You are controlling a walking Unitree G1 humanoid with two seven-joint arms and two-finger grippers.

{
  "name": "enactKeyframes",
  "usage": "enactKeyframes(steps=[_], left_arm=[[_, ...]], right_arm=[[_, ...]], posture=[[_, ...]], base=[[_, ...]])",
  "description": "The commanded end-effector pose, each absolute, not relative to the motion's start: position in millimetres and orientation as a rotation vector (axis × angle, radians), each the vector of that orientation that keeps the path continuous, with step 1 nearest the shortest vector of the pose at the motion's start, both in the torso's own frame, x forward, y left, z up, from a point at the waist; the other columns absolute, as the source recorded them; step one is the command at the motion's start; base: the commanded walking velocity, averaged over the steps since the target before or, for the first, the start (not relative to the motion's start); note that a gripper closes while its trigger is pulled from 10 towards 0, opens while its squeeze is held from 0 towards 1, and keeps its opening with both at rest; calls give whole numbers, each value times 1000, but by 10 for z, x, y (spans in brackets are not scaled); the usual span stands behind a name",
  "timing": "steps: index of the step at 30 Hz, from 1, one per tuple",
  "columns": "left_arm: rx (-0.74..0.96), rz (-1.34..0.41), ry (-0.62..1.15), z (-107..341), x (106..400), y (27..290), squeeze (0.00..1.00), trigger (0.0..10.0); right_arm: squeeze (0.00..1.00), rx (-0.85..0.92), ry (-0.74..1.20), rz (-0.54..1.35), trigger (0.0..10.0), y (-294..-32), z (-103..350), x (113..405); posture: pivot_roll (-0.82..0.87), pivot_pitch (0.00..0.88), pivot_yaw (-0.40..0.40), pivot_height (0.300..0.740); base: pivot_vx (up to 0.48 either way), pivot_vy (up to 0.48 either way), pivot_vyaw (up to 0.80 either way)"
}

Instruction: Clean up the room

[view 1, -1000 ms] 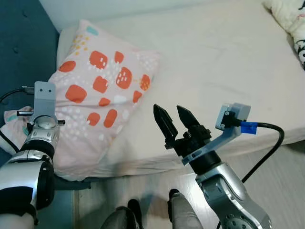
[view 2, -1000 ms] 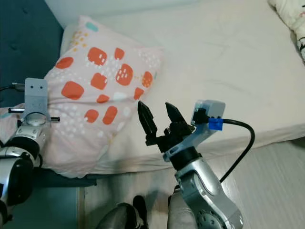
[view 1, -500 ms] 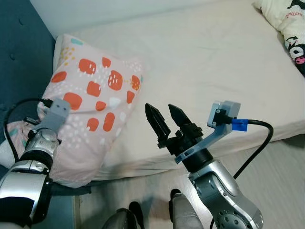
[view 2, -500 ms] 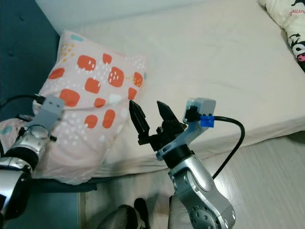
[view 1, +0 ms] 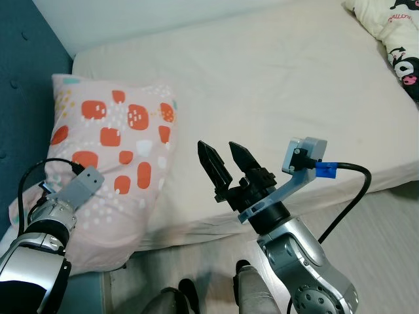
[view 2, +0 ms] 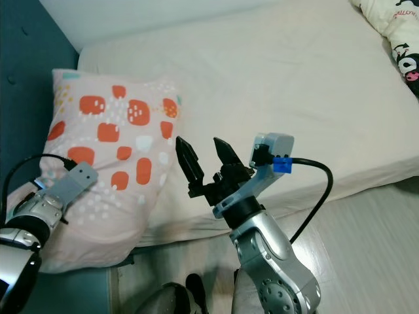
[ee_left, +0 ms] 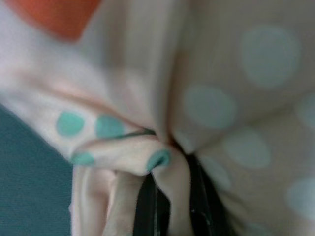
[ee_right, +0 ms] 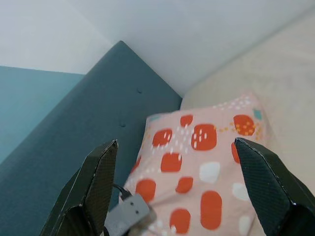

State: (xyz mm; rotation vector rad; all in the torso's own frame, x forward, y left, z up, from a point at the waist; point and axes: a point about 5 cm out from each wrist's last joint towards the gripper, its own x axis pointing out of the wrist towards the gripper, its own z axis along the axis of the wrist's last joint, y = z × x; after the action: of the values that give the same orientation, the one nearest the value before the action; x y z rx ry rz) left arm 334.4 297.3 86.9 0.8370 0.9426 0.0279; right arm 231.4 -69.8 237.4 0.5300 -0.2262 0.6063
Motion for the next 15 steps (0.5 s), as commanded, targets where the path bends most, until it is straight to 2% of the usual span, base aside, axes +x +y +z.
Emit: enactKeyframes(steps=[1,2,5,6,8,9,10,12,13,14,15], left_arm=[[701,-114,1211,472,3007,2931,0,10000],[628,-215,1221,468,3053,2780,0,10000],[582,-285,1225,473,3082,2678,0,10000],[486,-341,1218,490,3120,2554,0,10000],[224,-435,1098,617,3297,2217,0,10000],[224,-435,1098,617,3297,2217,0,10000],[184,-464,1012,687,3389,2103,0,10000],[197,-420,802,838,3577,1992,0,10000],[163,-331,666,969,3695,1965,0,10000],[163,-331,666,969,3695,1965,0,10000],[117,-260,584,1069,3768,1965,0,10000]], right_arm=[[0,556,-226,648,10000,-606,2378,2282],[0,556,-227,651,10000,-603,2381,2284],[0,556,-229,653,10000,-600,2383,2285],[0,555,-230,655,10000,-599,2383,2287],[0,554,-234,656,10000,-601,2386,2292],[0,554,-234,656,10000,-601,2386,2292],[0,553,-235,656,10000,-603,2387,2294],[0,552,-237,655,10000,-603,2389,2297],[0,552,-238,653,10000,-605,2391,2299],[0,552,-238,653,10000,-605,2391,2299],[0,552,-239,652,10000,-607,2392,2301]], posture=[[-335,346,158,740],[-334,345,158,740],[-334,345,158,740],[-337,340,157,740],[-338,336,158,740],[-338,336,158,740],[-338,336,158,740],[-338,336,158,740],[-345,334,157,740],[-345,334,157,740],[-345,334,157,740]], base=[[0,0,0],[0,0,0],[0,0,0],[0,0,0],[0,0,0],[0,0,0],[0,0,0],[0,0,0],[0,0,0],[0,0,0],[0,0,0]])
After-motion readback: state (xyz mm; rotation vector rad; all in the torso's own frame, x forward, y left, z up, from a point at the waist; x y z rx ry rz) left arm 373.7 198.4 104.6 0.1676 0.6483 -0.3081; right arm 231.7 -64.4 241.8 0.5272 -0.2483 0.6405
